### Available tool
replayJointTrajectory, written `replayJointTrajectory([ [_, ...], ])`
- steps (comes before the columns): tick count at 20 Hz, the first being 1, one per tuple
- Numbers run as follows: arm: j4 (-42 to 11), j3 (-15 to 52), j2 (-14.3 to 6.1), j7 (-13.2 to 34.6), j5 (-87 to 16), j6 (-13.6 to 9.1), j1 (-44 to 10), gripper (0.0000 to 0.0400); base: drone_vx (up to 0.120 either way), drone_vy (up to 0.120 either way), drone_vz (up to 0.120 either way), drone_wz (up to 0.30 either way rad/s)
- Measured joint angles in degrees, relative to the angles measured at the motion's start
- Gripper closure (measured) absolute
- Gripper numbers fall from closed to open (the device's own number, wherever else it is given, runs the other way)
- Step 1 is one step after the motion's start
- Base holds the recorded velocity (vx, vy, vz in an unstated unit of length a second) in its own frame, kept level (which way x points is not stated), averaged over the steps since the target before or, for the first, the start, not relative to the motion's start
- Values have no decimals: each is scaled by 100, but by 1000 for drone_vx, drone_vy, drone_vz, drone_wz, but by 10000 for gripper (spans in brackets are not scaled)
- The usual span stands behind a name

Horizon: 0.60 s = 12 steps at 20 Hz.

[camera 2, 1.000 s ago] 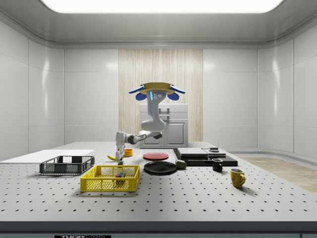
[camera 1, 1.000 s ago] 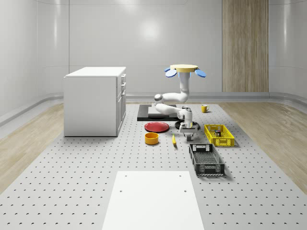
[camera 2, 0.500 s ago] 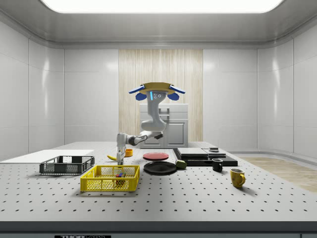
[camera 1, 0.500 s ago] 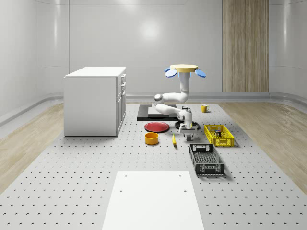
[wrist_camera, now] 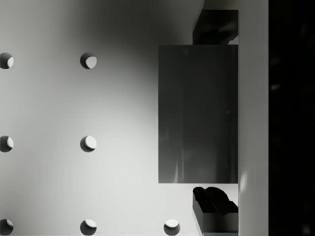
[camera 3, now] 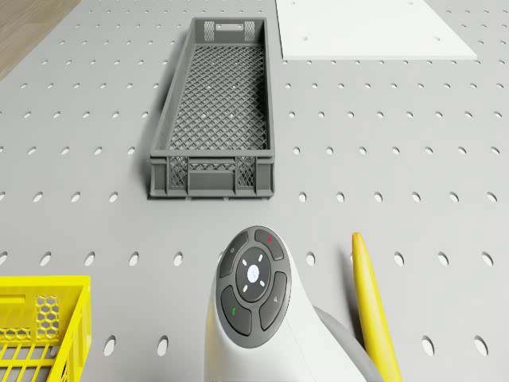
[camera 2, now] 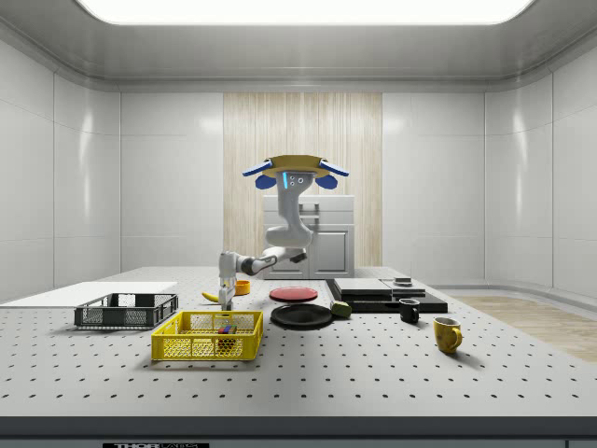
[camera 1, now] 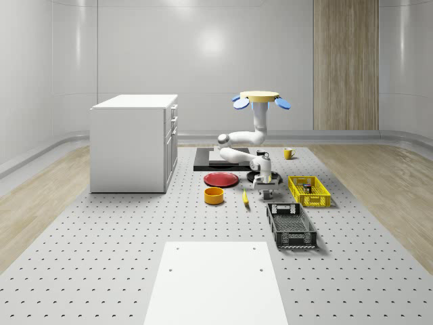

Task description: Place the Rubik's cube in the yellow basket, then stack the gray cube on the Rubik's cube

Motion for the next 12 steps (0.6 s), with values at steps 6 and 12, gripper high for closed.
replayJointTrajectory([
  [6,13,-2,31,-11,-12,-22,2,95,0,0,0,0],
  [12,14,-5,54,-21,-23,-42,12,137,0,0,0,0],
])
